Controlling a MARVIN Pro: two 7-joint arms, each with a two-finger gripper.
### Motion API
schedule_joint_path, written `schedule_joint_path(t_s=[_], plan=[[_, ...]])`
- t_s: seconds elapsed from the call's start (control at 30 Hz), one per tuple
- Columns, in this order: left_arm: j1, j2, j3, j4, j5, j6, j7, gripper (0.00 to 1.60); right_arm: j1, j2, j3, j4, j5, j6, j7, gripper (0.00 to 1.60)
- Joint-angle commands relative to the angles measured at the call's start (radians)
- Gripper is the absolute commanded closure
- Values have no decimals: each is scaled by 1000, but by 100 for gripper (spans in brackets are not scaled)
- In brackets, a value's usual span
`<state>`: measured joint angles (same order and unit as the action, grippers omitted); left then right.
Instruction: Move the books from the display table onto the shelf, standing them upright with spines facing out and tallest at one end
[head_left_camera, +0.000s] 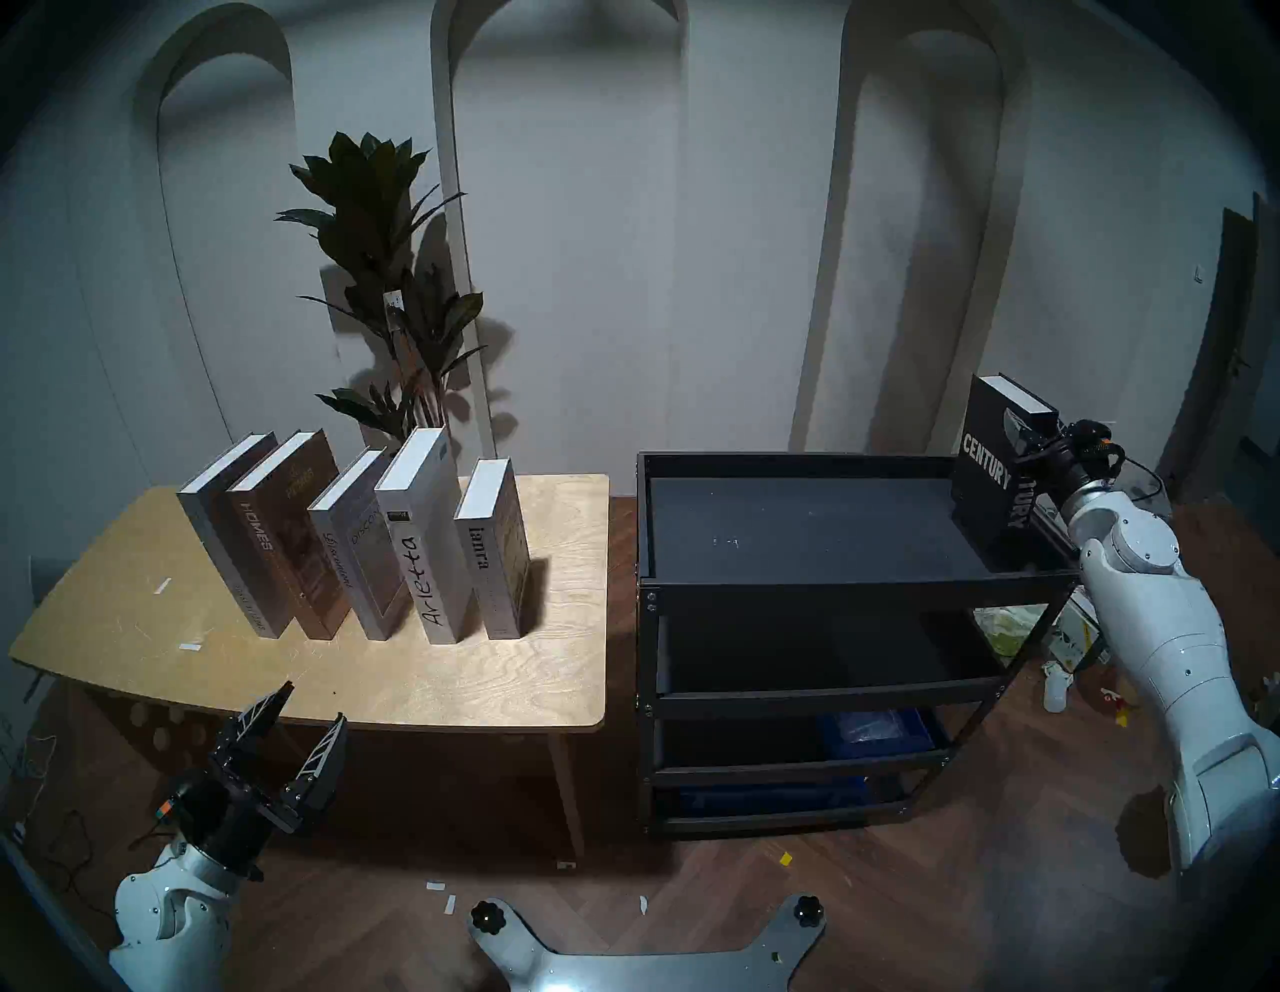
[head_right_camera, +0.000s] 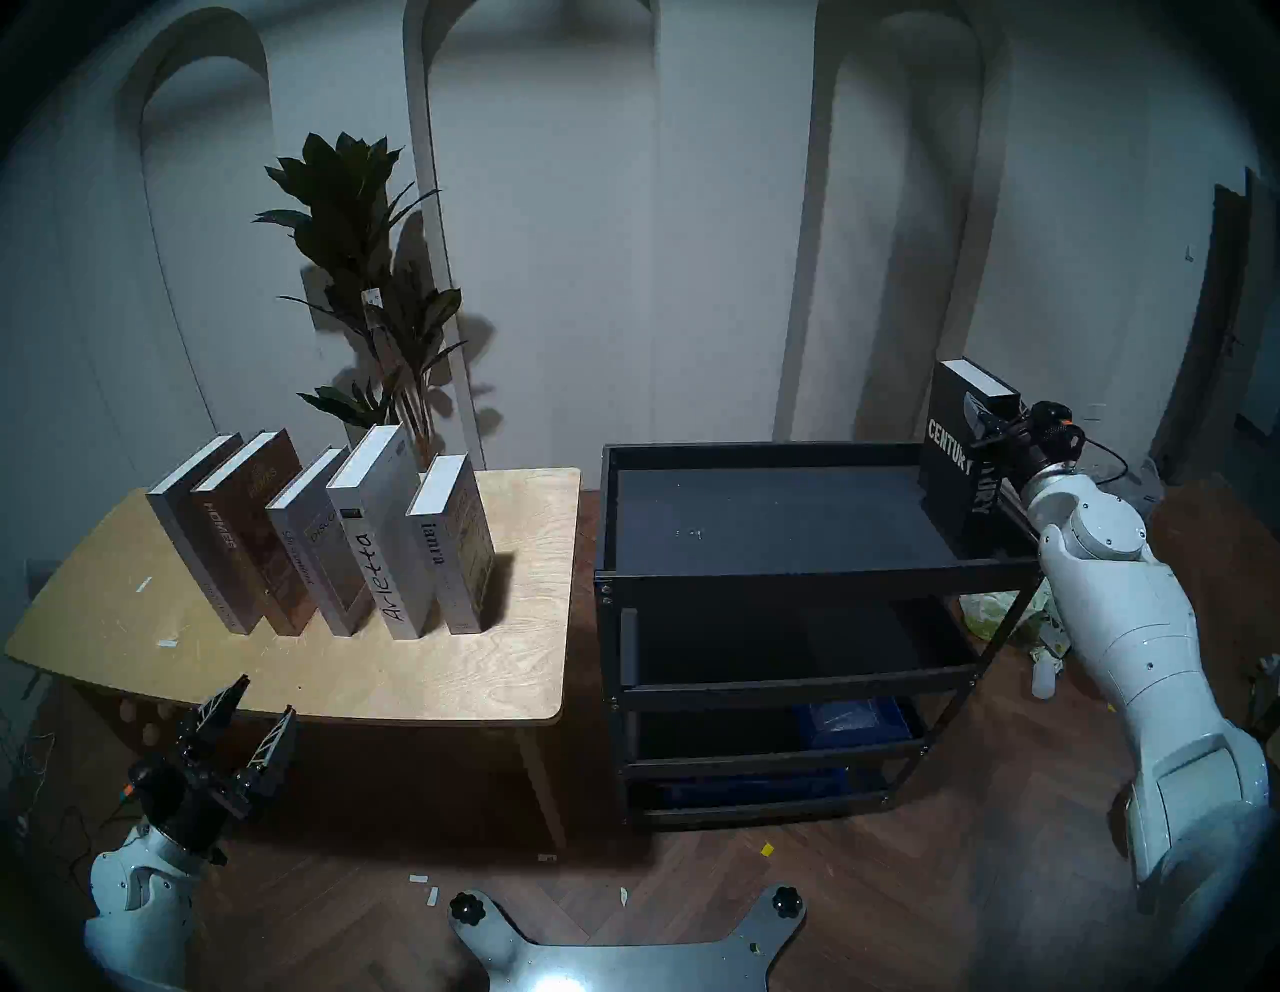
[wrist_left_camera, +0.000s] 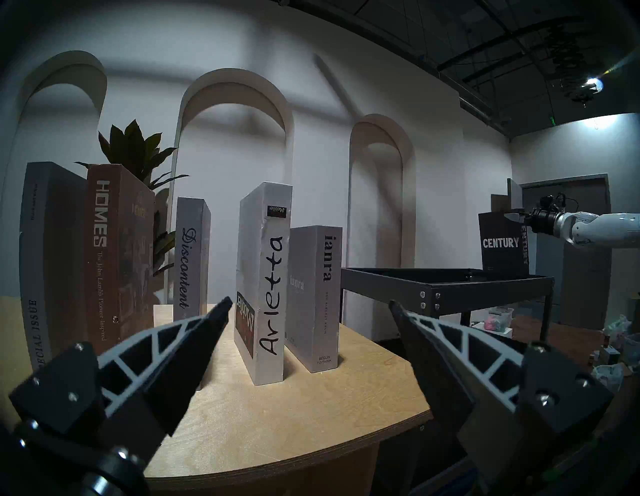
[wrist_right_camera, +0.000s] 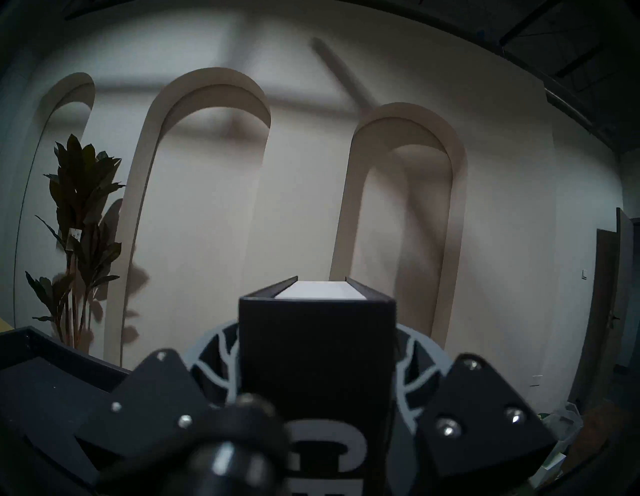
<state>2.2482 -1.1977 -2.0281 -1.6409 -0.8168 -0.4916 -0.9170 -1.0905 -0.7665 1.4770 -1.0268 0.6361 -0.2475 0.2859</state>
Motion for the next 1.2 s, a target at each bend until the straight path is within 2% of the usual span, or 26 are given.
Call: schedule_joint_path(t_s=[0.0, 0.27, 0.53, 0.7, 0.93, 1.17], plan=[[0, 1, -1, -14, -1, -2, -2, 0, 103, 27, -3, 28, -10, 5, 44, 160], [1, 0, -1, -15, 0, -2, -1, 0, 84, 34, 8, 63, 11, -10, 139, 160], [1, 0, -1, -16, 0, -1, -1, 0, 35, 7, 56, 95, 45, -78, 130, 160], [1, 0, -2, -16, 0, -1, -1, 0, 15, 11, 67, 109, 55, -86, 139, 160], [1, 0, -1, -16, 0, -1, -1, 0, -45, 40, 80, 115, 66, -91, 182, 160], [0, 1, -1, -15, -1, -2, -1, 0, -28, 71, 83, 157, 55, -98, 216, 160]])
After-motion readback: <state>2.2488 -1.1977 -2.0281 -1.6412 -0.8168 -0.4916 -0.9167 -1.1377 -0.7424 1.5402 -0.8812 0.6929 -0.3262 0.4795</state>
